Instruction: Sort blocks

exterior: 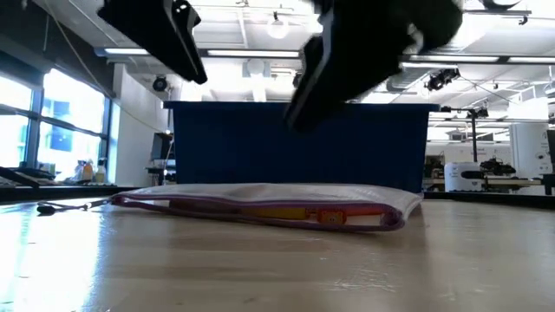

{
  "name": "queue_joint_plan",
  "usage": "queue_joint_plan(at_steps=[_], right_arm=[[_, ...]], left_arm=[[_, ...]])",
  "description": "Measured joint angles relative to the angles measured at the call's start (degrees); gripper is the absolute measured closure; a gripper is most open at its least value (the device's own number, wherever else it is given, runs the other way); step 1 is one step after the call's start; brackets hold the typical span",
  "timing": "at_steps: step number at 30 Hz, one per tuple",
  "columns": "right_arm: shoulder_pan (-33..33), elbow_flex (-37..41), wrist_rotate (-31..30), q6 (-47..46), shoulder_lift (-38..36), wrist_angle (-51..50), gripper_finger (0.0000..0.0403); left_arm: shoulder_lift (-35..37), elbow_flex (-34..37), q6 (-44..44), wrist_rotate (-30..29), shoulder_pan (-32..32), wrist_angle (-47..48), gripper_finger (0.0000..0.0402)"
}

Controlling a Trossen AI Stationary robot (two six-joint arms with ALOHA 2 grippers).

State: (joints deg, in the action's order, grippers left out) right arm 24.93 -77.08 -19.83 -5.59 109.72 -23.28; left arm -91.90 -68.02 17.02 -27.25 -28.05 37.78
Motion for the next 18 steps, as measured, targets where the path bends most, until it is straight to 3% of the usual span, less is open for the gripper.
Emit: queue_joint_plan(at_steps=[3,11,18], right_arm=[[-0.27,0.0,2.24,1.99,1.77,-0.74,0.019],[2.41,0.0,6.62,7.55,2.5,-11.97,0.019],[4.58,4.75,6.34,8.16,2.48,-5.4,0.019]], left_arm=[[-0.3,1.27,-1.18,-1.13,0.41,1.49,0.0259],[-0.37,5.77,-1.93,8.2,0.71,3.26,0.0259],[-0.37,7.6,0.82,7.5,0.74,2.03,0.0259]])
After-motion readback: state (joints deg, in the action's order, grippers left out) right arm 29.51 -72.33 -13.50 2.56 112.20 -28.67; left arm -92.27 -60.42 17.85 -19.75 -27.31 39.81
